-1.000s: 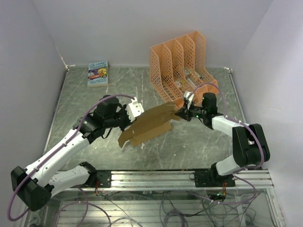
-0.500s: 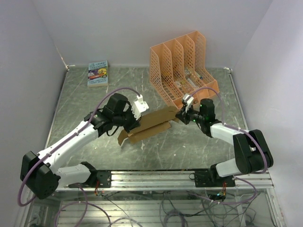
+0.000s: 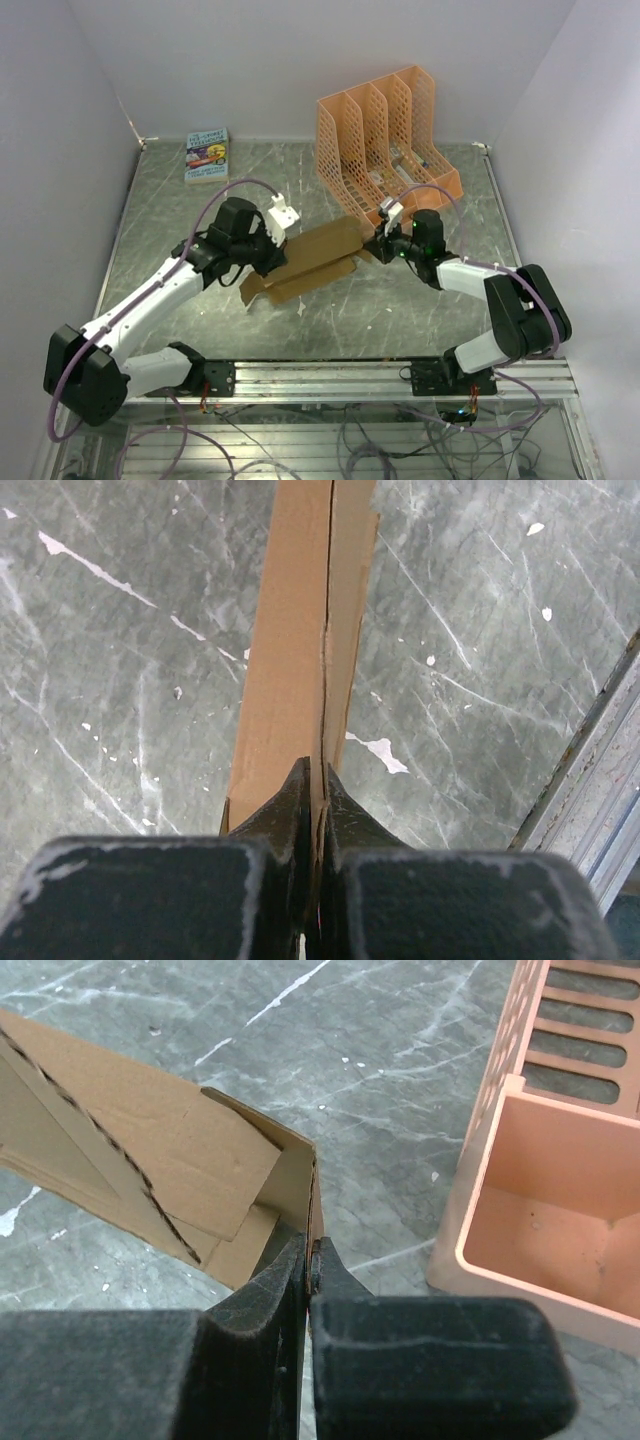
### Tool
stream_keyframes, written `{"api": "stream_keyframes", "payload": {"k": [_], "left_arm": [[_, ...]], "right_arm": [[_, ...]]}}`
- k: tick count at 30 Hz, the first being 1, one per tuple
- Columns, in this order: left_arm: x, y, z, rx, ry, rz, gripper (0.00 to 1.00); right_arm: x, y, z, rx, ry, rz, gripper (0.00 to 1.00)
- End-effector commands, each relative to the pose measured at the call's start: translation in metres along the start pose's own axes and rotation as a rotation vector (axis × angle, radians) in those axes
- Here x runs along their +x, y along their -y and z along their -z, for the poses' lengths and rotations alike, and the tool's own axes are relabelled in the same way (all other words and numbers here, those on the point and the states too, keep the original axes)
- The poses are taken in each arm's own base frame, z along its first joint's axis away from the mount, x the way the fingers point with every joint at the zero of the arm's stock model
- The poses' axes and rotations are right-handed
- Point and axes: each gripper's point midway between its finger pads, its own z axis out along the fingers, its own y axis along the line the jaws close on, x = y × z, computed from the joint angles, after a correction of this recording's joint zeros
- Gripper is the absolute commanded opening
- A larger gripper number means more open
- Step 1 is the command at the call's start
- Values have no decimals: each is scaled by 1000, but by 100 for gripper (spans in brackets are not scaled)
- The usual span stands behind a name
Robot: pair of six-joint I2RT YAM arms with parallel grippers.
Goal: Fold the paper box
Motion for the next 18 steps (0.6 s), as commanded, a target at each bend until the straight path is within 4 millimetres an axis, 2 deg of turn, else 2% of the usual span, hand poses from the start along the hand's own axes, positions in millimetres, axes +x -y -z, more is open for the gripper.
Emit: {"api": "stream_keyframes", "payload": {"k": [1,7,13,18], "left_arm": [[-11,-4,5,-4,103,29,7],[-7,-2,7,0,96,44,7],[-9,8,10,42,134,13,7],[-8,9,14,26,147,36,7]], "right_arm": [[-10,-14,-7,-66,24,-28,0],[-16,-22,-2,-85,36,-3,0],[-13,-43,3,-130,33,10,0],[-3,-52,2,-146,3,-68,0]]}}
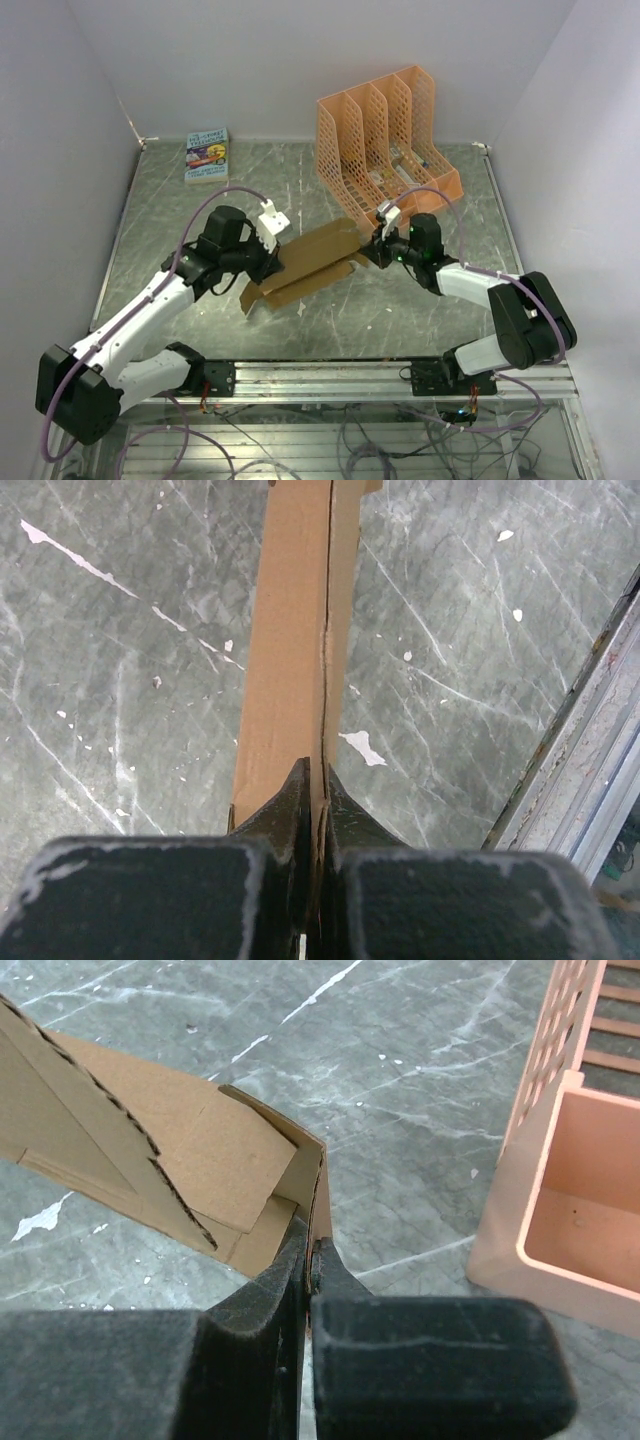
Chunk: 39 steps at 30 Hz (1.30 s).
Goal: Fold the paper box
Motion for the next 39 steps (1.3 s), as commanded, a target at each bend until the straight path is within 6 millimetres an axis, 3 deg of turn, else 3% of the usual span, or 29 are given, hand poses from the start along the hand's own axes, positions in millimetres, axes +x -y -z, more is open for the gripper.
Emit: {"api": "stream_keyframes", "payload": {"k": [1,6,12,20,29,39], "left_arm": [[-17,0,0,0,80,-3,7],[-11,-3,-4,-15,79,25,7],[-11,-8,-2,-47,63,27,7],[-26,-16,4,-105,116,50,7],[-46,-27,25,-210,188,49,7],[-45,-33,19,-220,148,46,7]], "right_arm": [[3,-34,-1,-122,-1,-59,0],[3,-38,-3,-131,-4,-44,0],[6,-50,-2,-176,-29,15,8],[13,-65,-6,-182,-86,118,7],[-7,-58,-7,-127,-67,210,0],[-15,-74,-10,-151,-56,356,0]]}}
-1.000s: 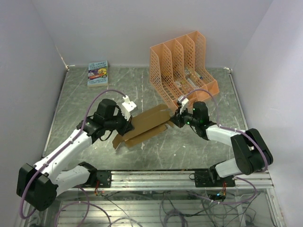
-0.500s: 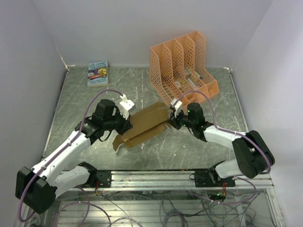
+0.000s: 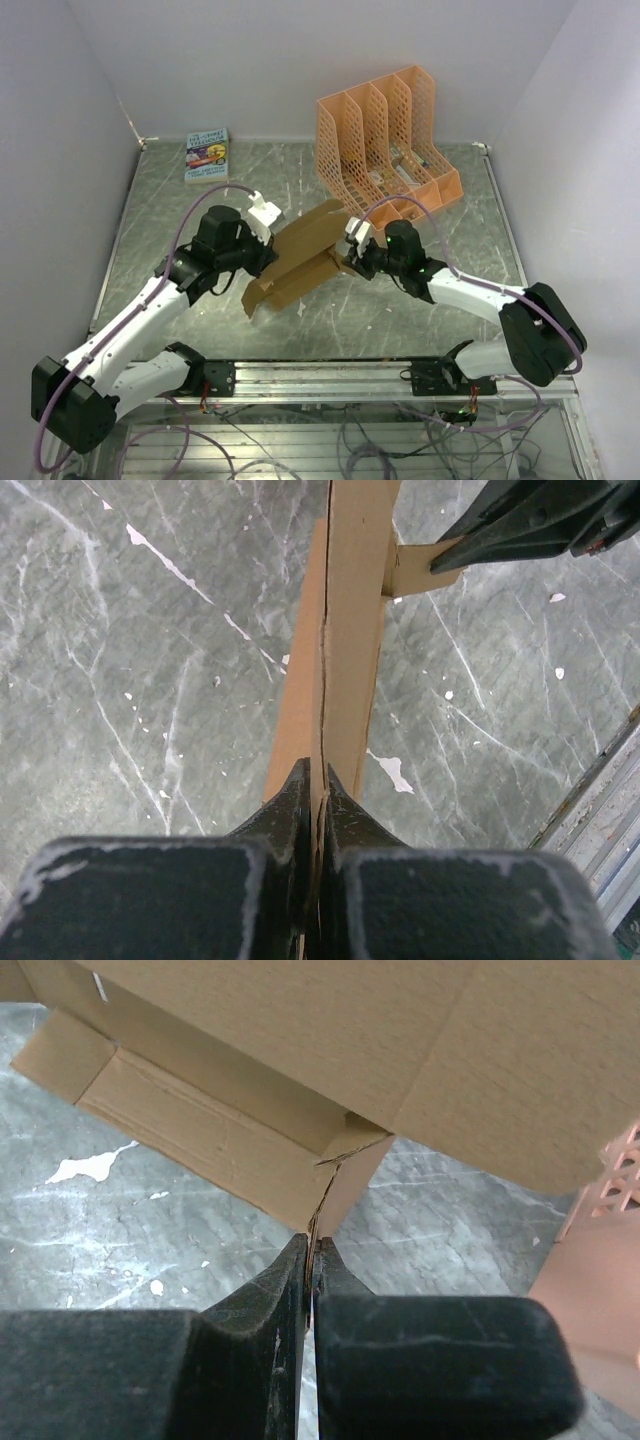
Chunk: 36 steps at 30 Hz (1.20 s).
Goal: Fold the paper box
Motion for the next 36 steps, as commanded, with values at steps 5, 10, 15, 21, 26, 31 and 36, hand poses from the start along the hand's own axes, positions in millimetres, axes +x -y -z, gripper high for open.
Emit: {"api": "stream_keyframes", "payload": {"k": [5,10,15,21,26,31,36], "left_arm": [[-34,-2,0,-1,96,-25,7],[-31,5,5,30,115,-38,7],[-25,9,6,47,112,-46,7],[-24,16,0,103,102,-51,7],[-15,18,-1,127,31,-75,7],[-3,15,-1,121,-37,-78,7],[0,14,-5,120,-58,-68,7]], "right_arm": [[-17,-1,-9,20,31,16,0],[-15,19,-14,134,4,-97,0],[-8,31,-8,213,-21,-120,0],[-8,30,-9,205,-13,-117,0],[-2,32,-10,200,-24,-128,0],[-1,27,-10,180,-21,-133,0],[-2,18,-12,133,-4,-153,6]]}}
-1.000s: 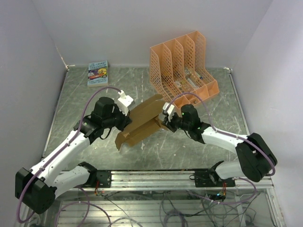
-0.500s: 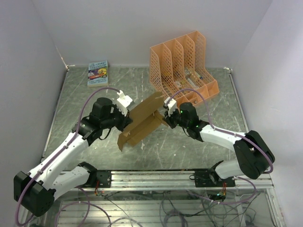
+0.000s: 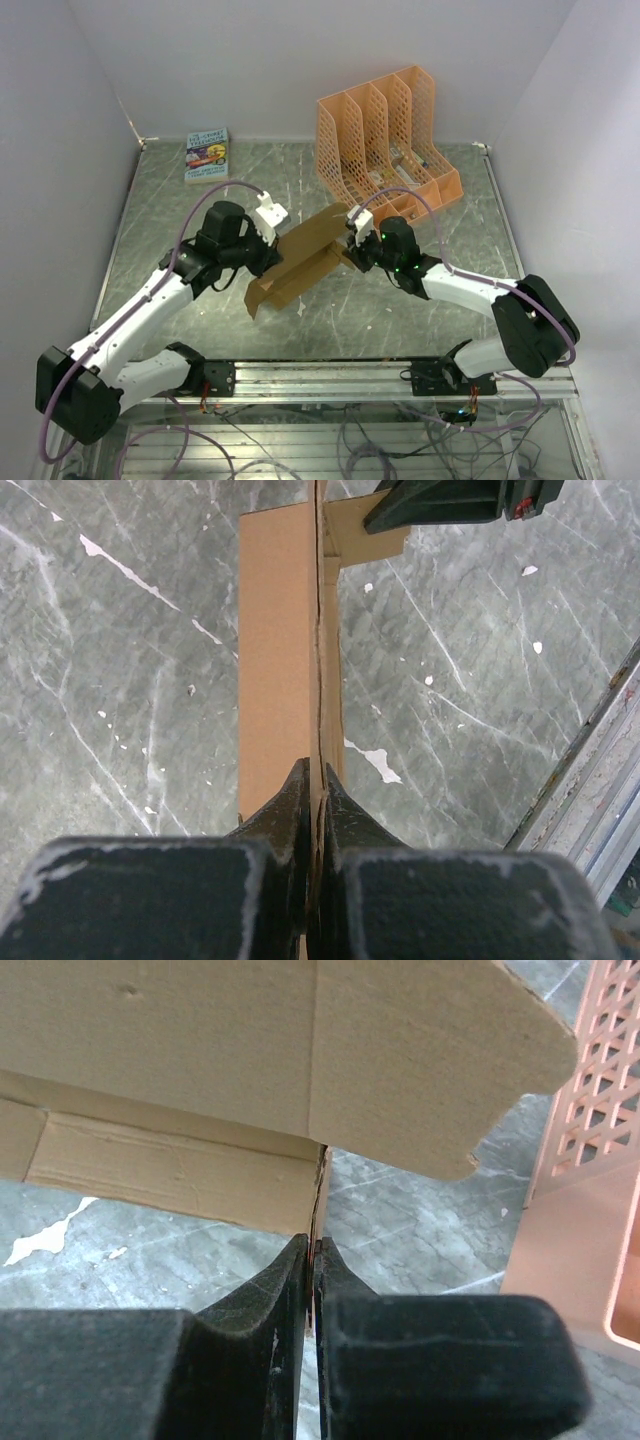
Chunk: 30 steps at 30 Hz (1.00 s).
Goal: Fold the paper box
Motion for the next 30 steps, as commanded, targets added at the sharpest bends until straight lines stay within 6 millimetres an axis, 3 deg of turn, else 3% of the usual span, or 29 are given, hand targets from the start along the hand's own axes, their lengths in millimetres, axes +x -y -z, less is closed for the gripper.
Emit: {"api": "stream_keyframes", "payload": {"k": [1,7,14,18,23,27,30], "left_arm": [[0,3,0,26,-28,-4,7],[0,2,-3,31,-42,0,7],[-4,0,-2,23,-37,-7,7],[-4,1,-1,24,-34,-8,7],[-3,2,-2,32,-37,-8,7],[-3,3,-1,34,-30,-11,7],[-4,3,0,36,-27,-14,7]], "right_arm": [[-1,-8,-1,-42,22,-22,8],[2,-13,-1,-74,17,-30,15],[2,-27,6,-192,14,-54,36],[7,-14,17,-269,17,-170,46],[15,-6,22,-402,8,-329,50],[6,-1,27,-445,39,-315,55],[-13,11,40,-404,118,-239,62]]}}
